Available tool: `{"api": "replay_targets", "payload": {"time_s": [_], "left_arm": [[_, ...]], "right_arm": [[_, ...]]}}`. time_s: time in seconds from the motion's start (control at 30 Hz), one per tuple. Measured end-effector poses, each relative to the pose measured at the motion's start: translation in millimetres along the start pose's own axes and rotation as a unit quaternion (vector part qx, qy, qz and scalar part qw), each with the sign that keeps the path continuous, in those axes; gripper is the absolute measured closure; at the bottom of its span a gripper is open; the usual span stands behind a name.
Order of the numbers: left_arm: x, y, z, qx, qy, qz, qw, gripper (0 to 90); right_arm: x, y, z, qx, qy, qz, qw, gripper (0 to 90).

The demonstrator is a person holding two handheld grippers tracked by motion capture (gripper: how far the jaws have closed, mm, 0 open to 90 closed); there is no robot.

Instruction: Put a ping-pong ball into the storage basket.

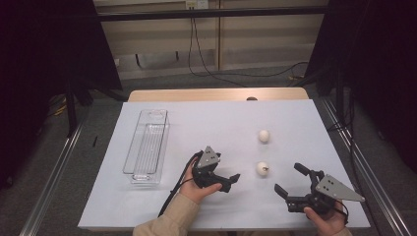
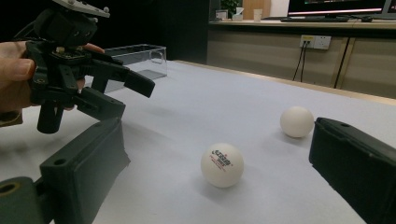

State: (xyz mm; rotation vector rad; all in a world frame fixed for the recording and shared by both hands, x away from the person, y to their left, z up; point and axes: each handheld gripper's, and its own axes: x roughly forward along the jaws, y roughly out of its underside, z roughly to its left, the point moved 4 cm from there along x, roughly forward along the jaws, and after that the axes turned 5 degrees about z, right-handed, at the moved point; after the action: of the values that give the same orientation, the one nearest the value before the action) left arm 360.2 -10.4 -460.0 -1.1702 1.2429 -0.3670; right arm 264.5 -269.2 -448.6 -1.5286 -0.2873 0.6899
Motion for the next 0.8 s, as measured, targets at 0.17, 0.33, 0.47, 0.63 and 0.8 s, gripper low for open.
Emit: {"api": "replay_targets", "payload": {"time_s": [0.17, 0.33, 0.47, 0.63, 0.8], "left_arm": [[3.0, -2.6, -1.8, 0.002, 0.003, 0.001, 1.0, 3.1], [5.9, -3.3, -1.9, 0.004, 0.001, 0.006, 1.0, 3.1], [8.1, -3.8, -2.2, 0.002, 0.001, 0.006, 1.0, 3.1], [9.7, -4.0, -2.2, 0.002, 0.001, 0.008, 1.0, 3.1], [11.1, -4.5, -2.3, 0.004, 0.0, 0.009, 0.9999, 3.2]], "right_arm": [[-0.1, 0.0, -0.1, 0.0, 0.0, 0.0, 1.0, 3.0], [-0.3, 0.3, -0.1, 0.001, 0.0, 0.001, 1.0, 3.1], [-0.2, 0.3, -0.2, 0.001, 0.0, 0.001, 1.0, 3.1], [-0.5, 0.1, -0.4, 0.001, 0.0, 0.0, 1.0, 3.1], [-0.4, 0.0, -0.1, 0.0, 0.0, -0.001, 1.0, 3.1]]}}
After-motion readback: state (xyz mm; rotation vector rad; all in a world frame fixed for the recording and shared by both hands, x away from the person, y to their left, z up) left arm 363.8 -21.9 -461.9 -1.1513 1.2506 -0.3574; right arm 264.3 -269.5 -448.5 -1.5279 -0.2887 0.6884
